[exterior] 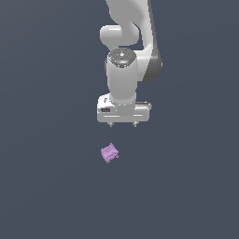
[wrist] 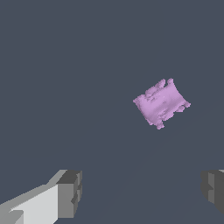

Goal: Pick up the object and move it to a goal position.

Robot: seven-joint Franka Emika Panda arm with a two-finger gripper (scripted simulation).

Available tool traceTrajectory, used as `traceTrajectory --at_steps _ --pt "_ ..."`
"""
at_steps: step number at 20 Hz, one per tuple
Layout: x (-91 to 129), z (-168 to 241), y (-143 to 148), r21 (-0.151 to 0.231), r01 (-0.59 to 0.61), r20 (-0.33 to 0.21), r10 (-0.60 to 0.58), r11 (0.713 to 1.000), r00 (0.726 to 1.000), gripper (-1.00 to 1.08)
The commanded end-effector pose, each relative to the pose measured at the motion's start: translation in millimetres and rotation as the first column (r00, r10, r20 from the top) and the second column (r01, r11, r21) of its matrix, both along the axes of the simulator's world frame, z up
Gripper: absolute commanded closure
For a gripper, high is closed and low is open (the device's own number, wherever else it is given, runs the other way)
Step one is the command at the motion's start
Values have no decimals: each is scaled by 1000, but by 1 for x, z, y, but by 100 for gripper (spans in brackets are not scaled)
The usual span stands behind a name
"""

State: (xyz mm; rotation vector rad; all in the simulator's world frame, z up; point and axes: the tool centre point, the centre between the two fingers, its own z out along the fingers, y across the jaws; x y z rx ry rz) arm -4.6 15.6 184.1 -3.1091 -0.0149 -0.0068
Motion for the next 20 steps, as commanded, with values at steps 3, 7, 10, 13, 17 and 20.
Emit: traceTrajectory --at_steps 3,7,10,13,17,20 --pt "0 1 2 2 -4 2 4 1000 1000 -92" --pt "3 7 15 14 -32 15 32 999 999 -92" --pt "4 12 24 23 -49 24 48 999 999 -92" --pt "4 12 25 24 -49 25 49 998 998 -92" --pt "5 10 23 21 -59 25 58 998 998 -92" --pt "8 7 20 18 -79 25 78 997 997 -92"
